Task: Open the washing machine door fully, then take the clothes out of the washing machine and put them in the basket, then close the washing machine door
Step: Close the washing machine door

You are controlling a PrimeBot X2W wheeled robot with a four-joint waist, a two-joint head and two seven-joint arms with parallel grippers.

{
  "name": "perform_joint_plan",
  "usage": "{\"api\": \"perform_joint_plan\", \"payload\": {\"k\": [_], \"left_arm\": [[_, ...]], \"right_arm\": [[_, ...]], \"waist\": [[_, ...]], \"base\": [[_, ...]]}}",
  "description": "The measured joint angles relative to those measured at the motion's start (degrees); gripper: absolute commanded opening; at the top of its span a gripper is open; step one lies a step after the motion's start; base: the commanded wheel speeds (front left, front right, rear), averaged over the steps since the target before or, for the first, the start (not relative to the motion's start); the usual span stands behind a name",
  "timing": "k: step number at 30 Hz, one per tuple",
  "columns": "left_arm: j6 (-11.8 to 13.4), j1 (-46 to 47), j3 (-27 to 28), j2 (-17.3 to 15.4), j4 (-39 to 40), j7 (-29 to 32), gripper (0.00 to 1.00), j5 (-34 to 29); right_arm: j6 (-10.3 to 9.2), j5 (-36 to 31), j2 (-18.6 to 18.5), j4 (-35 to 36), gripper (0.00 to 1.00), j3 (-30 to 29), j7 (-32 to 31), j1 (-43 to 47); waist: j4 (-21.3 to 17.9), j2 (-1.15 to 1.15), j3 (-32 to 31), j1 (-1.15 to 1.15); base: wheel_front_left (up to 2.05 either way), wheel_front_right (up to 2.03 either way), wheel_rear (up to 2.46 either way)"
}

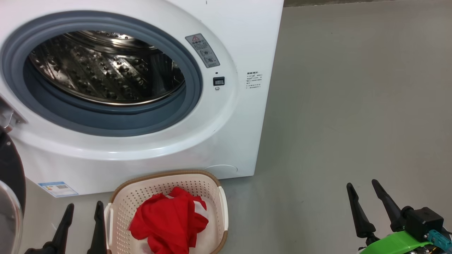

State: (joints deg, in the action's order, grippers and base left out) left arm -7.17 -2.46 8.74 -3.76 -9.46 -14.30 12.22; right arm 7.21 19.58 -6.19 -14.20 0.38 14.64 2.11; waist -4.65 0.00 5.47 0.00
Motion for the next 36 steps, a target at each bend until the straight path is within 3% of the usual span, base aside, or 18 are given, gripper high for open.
{"api": "perform_joint_plan", "payload": {"k": [21, 36], "left_arm": [[0.0, 0.02, 0.1, 0.02, 0.51, 0.0, 1.0, -0.09], [0.0, 0.02, 0.05, 0.02, 1.08, 0.0, 1.0, -0.08]], "right_arm": [[0.0, 0.0, 0.05, 0.0, 1.0, -0.13, 0.0, -0.03], [0.0, 0.0, 0.13, 0.0, 1.0, -0.2, 0.0, -0.04]], "waist": [[0.22, 0.0, 0.28, 0.0], [0.28, 0.0, 0.36, 0.0]], "base": [[-1.26, 1.26, 0.0], [-0.19, 0.19, 0.0]]}}
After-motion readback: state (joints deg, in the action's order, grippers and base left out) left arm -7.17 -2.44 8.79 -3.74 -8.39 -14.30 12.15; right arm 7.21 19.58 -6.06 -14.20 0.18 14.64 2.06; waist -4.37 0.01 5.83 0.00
